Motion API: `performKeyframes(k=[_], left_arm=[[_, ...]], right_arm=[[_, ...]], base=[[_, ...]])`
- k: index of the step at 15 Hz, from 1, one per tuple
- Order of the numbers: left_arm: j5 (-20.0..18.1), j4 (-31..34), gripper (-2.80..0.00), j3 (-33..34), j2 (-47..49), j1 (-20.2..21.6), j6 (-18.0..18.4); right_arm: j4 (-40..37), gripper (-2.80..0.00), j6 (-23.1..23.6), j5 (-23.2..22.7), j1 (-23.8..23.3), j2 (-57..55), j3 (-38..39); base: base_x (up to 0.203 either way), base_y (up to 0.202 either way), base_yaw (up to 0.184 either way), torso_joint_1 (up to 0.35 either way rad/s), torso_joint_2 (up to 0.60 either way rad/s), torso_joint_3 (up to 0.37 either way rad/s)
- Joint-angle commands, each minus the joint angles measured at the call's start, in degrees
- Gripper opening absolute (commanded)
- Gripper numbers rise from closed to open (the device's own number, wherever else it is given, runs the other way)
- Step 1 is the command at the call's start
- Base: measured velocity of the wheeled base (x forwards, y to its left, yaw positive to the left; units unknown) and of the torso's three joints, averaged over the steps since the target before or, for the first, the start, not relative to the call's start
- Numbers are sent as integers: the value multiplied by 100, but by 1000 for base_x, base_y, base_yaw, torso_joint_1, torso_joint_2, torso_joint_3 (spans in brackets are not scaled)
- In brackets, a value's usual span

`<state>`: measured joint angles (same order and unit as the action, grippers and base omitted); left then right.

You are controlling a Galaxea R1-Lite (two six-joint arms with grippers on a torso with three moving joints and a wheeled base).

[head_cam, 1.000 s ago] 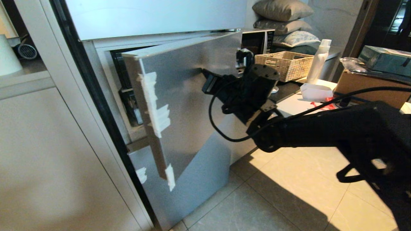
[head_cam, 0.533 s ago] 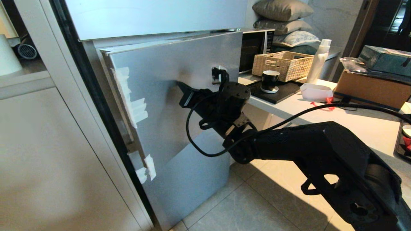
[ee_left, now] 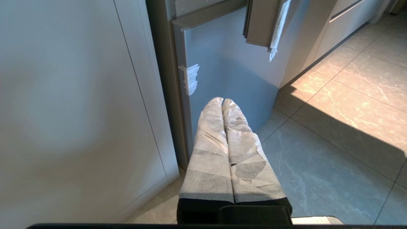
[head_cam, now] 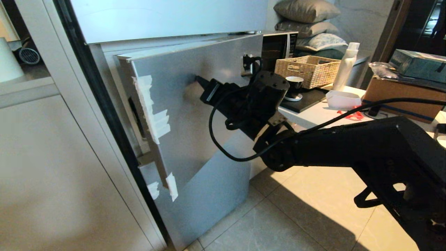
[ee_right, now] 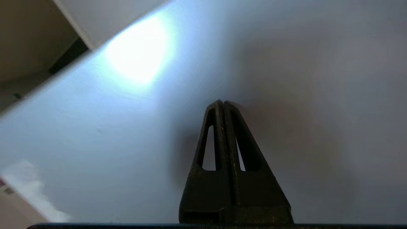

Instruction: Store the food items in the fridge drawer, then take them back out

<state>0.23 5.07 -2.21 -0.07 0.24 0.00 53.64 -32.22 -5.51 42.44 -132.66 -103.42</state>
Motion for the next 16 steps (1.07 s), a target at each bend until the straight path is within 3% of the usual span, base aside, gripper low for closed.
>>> performKeyframes(k=[1, 10, 12, 14, 16], left_arm=[[3, 3, -280, 1, -1, 3, 0], [7, -63, -280, 34, 1, 4, 65], [-103, -374, -280, -415, 31, 4, 90], [-524, -535, -280, -1272, 550, -3, -60], [-1246, -634, -280, -1900, 1646, -52, -475]], right_arm=[[44, -280, -27, 5, -29, 223, 277], [-198, -280, -65, -34, -140, 276, 396], [-219, -280, -74, -64, -131, 289, 422], [-259, -280, -81, -114, -149, 191, 297], [-294, -280, -92, -162, -131, 91, 146]], base=[[0, 0, 0, 0, 0, 0], [0, 0, 0, 0, 0, 0], [0, 0, 0, 0, 0, 0], [0, 0, 0, 0, 0, 0], [0, 0, 0, 0, 0, 0]])
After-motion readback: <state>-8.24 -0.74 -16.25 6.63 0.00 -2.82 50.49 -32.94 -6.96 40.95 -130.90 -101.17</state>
